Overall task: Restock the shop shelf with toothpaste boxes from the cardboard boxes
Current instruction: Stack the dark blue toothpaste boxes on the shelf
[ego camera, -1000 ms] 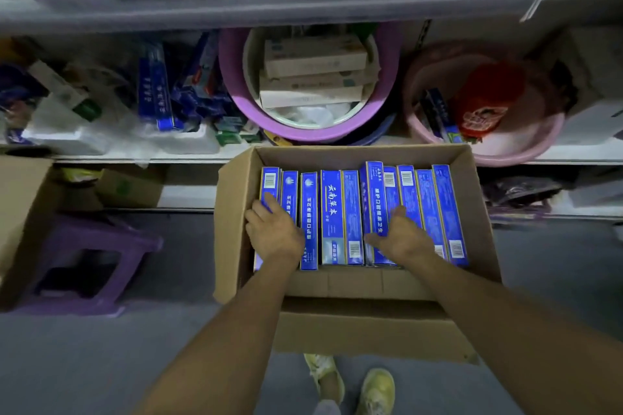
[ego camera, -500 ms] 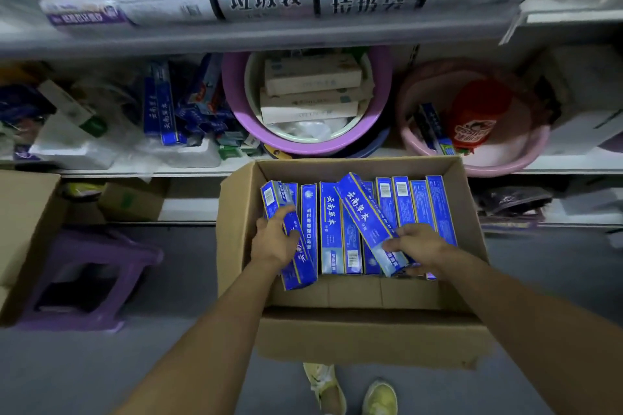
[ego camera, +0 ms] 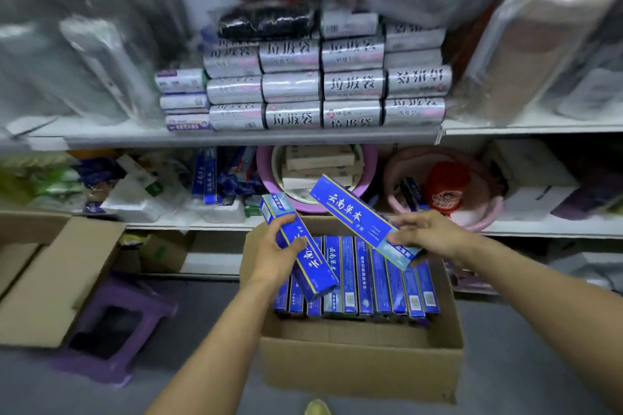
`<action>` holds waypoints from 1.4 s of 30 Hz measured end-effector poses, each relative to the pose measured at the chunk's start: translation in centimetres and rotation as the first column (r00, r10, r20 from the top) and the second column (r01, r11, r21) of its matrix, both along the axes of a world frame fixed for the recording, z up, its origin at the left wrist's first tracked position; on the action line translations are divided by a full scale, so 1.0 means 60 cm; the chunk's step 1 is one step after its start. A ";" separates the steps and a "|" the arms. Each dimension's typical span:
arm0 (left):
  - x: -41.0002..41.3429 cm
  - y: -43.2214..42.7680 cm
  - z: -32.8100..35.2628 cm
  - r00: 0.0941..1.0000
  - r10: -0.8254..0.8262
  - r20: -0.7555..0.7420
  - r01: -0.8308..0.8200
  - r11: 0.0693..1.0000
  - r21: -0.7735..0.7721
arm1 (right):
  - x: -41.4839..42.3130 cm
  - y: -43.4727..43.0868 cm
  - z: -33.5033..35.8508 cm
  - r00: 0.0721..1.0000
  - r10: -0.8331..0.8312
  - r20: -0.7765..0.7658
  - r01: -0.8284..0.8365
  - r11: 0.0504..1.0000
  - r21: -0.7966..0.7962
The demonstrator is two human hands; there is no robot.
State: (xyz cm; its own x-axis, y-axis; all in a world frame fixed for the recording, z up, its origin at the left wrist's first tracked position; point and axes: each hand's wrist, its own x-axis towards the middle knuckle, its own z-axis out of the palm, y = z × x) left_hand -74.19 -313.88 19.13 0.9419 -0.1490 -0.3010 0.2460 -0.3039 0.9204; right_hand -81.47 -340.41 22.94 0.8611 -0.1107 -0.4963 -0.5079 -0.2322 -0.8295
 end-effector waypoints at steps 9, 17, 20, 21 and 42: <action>-0.022 0.002 0.186 0.979 0.044 0.201 -0.017 0.991 -0.136 | -0.012 0.006 0.178 0.964 0.107 0.242 -0.084 0.991 -0.107; -0.014 0.036 0.317 0.928 0.071 0.365 -0.025 0.991 -0.128 | 0.009 0.022 0.318 0.872 0.227 0.434 -0.131 0.962 -0.239; 0.006 0.052 0.369 0.905 0.070 0.420 -0.007 0.989 -0.150 | 0.028 0.036 0.363 0.843 0.247 0.478 -0.125 0.954 -0.272; 0.015 0.057 0.387 0.895 0.071 0.440 -0.003 0.988 -0.152 | 0.036 0.041 0.378 0.830 0.259 0.494 -0.125 0.950 -0.287; 0.293 0.084 0.683 0.754 0.074 0.653 0.045 0.986 -0.163 | 0.369 0.065 0.715 0.670 0.379 0.638 0.319 0.630 -0.708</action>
State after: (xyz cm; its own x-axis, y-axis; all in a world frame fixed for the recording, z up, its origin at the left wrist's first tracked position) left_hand -56.61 -308.84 60.09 0.9005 -0.1236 0.4169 -0.4318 -0.1407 0.8909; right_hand -59.35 -336.53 65.81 0.8744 -0.0800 0.4786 0.1419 -0.9011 -0.4098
